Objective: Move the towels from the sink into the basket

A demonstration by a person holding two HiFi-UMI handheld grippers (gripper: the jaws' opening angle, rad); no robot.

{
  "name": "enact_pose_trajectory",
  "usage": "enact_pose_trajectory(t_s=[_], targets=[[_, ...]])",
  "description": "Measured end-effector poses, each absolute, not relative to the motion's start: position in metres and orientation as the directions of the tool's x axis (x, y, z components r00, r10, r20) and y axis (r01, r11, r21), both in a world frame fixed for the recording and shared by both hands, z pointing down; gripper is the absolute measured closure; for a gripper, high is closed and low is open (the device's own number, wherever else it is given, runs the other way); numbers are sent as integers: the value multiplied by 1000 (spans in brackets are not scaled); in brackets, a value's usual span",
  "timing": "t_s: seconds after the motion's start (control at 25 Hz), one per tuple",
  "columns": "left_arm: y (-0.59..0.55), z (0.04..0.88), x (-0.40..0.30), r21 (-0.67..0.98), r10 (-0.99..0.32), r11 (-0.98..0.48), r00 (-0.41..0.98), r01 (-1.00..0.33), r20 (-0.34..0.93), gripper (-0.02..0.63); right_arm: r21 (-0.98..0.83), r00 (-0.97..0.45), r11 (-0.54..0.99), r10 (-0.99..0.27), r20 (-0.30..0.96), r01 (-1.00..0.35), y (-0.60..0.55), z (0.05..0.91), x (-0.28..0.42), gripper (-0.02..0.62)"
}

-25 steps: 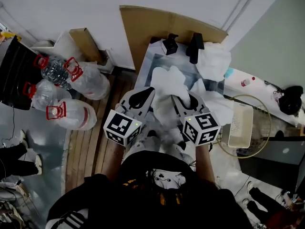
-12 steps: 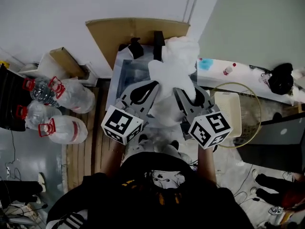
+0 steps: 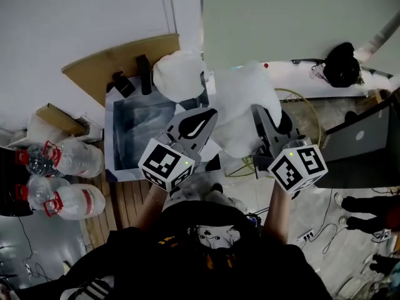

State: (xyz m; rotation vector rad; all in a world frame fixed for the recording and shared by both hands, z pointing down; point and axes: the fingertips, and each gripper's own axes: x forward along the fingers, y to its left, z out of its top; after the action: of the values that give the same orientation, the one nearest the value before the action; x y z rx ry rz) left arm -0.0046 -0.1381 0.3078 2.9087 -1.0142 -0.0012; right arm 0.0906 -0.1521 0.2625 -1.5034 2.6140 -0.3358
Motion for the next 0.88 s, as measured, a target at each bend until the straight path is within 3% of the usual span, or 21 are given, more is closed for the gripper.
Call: enact_pose_trajectory(t_s=[0.44, 0.68, 0.88], targets=[[-149, 336, 131, 87, -482, -868, 872, -488, 84, 598, -253, -223, 174, -958, 179, -952, -160, 349, 297, 503], [-153, 358, 164, 87, -455, -879, 879, -469, 143, 598, -168, -129, 64, -903, 410, -984, -162, 485, 360, 503], [-148, 380, 175, 88, -433, -883, 874, -460, 221, 598, -68, -44, 0, -757, 651, -998, -149, 623, 394, 500]])
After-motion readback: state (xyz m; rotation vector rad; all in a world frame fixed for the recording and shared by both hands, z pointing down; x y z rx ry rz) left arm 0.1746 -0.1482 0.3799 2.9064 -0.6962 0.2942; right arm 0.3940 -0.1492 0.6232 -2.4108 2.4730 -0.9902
